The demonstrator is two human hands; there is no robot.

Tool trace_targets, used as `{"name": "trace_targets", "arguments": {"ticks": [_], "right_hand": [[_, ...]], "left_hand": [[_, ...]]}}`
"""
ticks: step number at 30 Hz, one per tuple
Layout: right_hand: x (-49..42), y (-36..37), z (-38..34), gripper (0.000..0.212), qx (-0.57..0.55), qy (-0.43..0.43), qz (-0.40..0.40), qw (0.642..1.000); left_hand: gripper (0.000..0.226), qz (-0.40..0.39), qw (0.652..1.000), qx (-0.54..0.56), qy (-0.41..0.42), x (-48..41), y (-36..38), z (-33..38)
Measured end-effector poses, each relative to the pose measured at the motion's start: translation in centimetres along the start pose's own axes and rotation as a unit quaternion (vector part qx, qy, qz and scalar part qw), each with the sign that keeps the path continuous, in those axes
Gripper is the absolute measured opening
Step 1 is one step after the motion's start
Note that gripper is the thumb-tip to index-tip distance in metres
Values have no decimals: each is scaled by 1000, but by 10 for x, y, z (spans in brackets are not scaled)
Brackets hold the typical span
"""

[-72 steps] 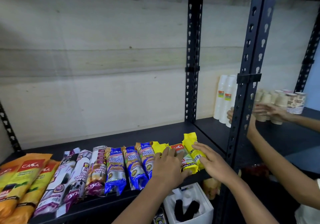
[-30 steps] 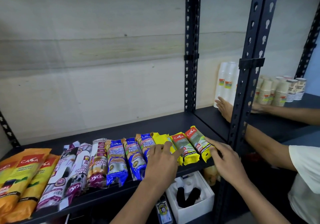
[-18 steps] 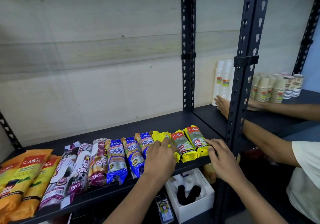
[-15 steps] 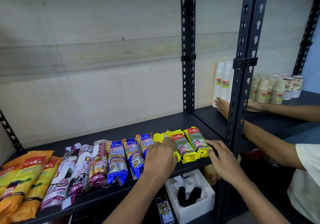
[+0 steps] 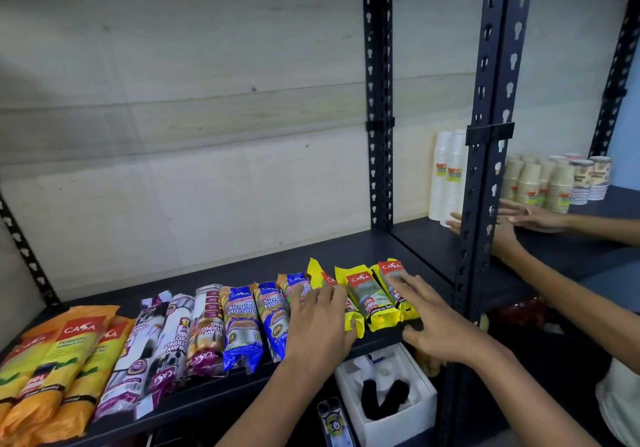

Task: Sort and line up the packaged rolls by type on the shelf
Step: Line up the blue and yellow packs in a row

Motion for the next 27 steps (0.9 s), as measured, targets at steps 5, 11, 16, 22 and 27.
{"name": "trace_targets", "arguments": {"ticks": [5,11,16,22,27], "right_hand": [[-6,-9,-13,105,88,-12,-28,996],[-20,-4,-19,115,189,-51,-46,979],[-33,-9,-15,129,222,-61,-31,973],[-41,-4,-4,126,115,-72,-36,990],[-44,-11,-4,117,119,-86,-42,988]], "left_hand": [[60,-86,996,-29,24,-8,7,10],[41,-53,999,7,11,-5,6,10],[52,-24,999,-15,15,-6,13,15],[55,-62,996,-50,42,-16,14,18],[54,-69,997,-5,43,-19,9,29]]}}
Point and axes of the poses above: each hand's wrist, its own x-axis away from the middle knuckle, its own y-axis out of the palm, z = x × y, the point moved 9 cm from there along -x, towards the middle knuckle, and after that the axes turned 2 degrees about x, right-handed, at the moved point
